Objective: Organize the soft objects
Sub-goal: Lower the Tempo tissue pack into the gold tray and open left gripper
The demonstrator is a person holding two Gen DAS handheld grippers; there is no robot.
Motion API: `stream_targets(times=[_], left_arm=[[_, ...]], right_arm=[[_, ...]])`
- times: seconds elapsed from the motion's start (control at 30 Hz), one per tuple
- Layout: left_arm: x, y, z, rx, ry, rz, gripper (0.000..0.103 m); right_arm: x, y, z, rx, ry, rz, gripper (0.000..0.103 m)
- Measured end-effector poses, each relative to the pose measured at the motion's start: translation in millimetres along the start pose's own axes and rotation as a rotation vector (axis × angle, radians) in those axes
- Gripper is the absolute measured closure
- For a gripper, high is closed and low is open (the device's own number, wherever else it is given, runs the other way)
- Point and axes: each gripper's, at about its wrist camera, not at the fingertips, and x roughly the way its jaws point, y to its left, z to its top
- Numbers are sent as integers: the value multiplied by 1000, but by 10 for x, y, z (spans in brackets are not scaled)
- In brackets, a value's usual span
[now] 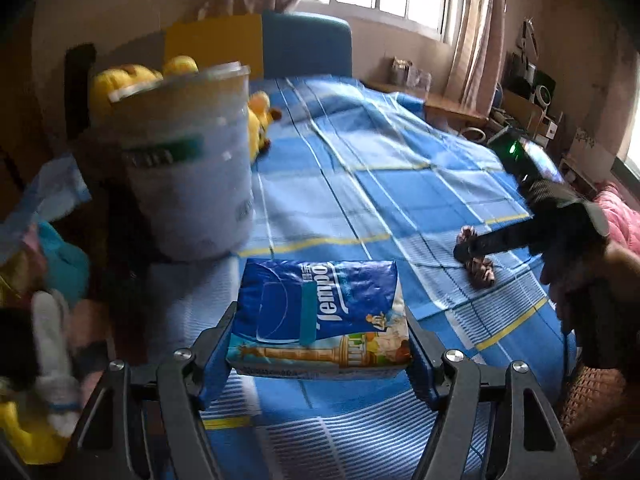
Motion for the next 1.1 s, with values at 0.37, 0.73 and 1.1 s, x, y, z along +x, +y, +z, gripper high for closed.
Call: stream_targets(times=[0.37,0.73,1.1], left_arm=[[-424,292,104,-47,-63,69,30],[-617,826,5,-143,-64,171,30],[-1021,1782,-204,-337,-78,259,30]], right_arm=[[-36,101,-68,-26,-12,-23,78],[-35,128,-67,-55,-19,-43,78],[-51,191,-77,-92,-29,-75,78]])
